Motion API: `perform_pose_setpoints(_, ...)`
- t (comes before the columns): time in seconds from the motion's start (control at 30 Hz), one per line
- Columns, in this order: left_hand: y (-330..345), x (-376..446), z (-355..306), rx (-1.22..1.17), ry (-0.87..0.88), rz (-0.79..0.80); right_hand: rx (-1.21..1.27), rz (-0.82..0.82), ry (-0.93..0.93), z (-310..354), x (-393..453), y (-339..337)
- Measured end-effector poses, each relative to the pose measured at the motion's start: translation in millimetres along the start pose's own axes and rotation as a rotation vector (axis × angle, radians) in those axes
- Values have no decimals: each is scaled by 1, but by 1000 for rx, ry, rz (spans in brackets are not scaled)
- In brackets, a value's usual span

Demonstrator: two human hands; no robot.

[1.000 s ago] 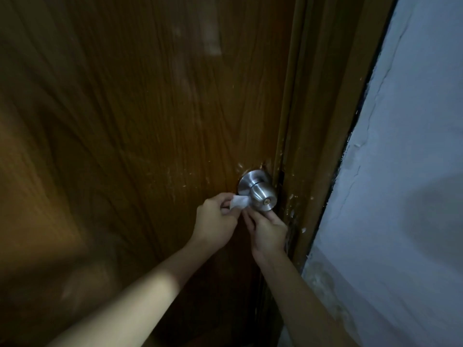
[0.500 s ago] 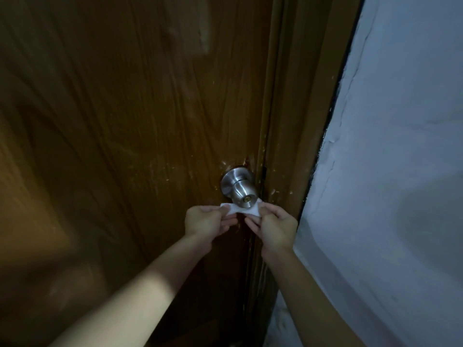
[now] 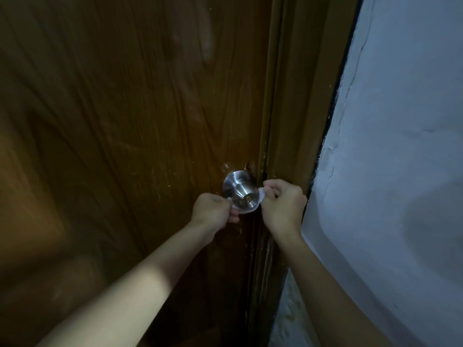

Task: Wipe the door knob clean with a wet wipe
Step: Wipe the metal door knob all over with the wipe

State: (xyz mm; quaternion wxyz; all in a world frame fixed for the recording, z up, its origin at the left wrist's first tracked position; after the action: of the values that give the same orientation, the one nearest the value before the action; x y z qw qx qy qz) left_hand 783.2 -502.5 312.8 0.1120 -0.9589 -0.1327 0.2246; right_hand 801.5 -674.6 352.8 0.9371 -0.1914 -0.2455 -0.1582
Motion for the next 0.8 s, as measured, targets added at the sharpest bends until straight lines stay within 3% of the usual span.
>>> perform_pose_setpoints(0.2, -19, 4, -23, 19, 79, -137, -29, 190, -2, 0, -19, 22)
perform_pose_setpoints(0.37, 1, 2, -20, 247, 36, -10, -75, 160, -13, 15, 4, 3)
perform_pose_setpoints(0.53, -10, 5, -32, 208, 3, -5, -155, 314, 2, 20, 0, 11)
perform_pose_setpoints(0.7, -7, -2, -50, 253, 64, -25, -199, 326, 15, 27, 10, 6)
perform_pose_setpoints(0.8, -13, -9, -68, 173, 137, -48, -214, 216, -73, 42, 23, -7)
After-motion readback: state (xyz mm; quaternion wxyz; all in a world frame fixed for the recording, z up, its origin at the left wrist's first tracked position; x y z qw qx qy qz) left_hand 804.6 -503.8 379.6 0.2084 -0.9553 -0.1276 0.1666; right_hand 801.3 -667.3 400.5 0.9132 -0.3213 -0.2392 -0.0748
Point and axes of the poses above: each hand's wrist, its own x-axis towards the middle knuckle, its own y-axis out of the palm, z = x × y, the point moved 10 cm from there along x, towards the middle knuckle, and after that the axes turned 13 degrees about -y, right-handed, at the moved point
